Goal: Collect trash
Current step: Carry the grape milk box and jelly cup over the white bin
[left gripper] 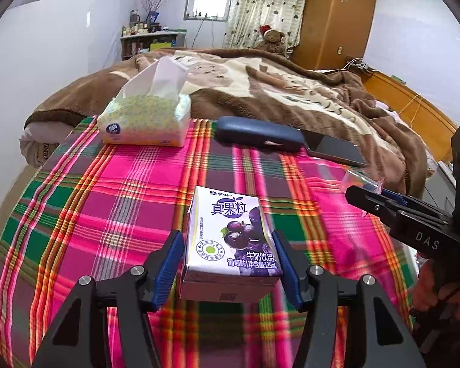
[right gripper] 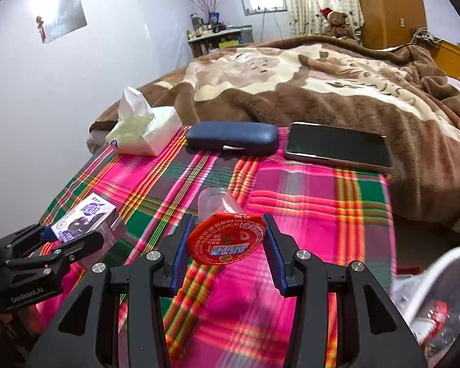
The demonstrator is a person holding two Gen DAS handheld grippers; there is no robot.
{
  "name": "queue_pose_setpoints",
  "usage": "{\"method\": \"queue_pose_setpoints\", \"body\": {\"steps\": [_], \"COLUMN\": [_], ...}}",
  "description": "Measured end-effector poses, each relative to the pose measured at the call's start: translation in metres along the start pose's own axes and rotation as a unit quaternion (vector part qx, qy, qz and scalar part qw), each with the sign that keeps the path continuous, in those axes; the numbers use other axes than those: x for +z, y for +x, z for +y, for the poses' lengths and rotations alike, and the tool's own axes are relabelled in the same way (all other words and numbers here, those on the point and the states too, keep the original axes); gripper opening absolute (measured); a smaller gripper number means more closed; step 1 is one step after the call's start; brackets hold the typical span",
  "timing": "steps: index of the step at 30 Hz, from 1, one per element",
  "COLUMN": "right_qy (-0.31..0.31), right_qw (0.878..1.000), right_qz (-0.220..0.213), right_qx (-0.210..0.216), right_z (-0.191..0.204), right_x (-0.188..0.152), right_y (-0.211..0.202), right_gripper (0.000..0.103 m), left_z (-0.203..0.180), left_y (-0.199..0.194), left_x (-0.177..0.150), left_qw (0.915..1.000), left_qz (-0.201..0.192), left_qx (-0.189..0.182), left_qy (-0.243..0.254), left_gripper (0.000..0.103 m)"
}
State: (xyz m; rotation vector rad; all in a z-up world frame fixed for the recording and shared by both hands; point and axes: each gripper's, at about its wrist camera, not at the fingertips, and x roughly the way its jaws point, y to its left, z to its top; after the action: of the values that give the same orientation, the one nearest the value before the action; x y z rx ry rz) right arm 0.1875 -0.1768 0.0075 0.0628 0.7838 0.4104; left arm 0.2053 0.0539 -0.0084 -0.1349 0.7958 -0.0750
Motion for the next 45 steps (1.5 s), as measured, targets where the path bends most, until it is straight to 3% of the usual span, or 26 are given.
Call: {"method": "queue_pose_setpoints", "body": {"steps": [22, 35, 45], "right_qy": [0.061, 0.104, 0.133], "right_qw": [0.994, 0.984, 0.975], "right_qz": [-0.061, -0.067, -0.047], "right_qx": [-0.065, -0.130, -0.173], "right_z": [-0.065, -0.121, -0.161], "right_x": [-0.043, -0.071, -0.089], "right_y": [-0.108, -0.147, -0.158], "right_gripper": [0.046, 0.046, 0.046], "left_z": [-0.123, -0.210, -0.271], "left_y": [-0.071, -0.064, -0.038], "left_x": [-0.030, -0.050, -0.067], "left_qw": [0.9930, 0.9802, 0.9691], "left_qz": [-0.038, -0.015, 0.020], "left_qx": [-0.071, -0.139, -0.169], "left_qy": [0.086, 0.140, 0.179], "left_gripper": [0.059, 0.059, 0.059]}}
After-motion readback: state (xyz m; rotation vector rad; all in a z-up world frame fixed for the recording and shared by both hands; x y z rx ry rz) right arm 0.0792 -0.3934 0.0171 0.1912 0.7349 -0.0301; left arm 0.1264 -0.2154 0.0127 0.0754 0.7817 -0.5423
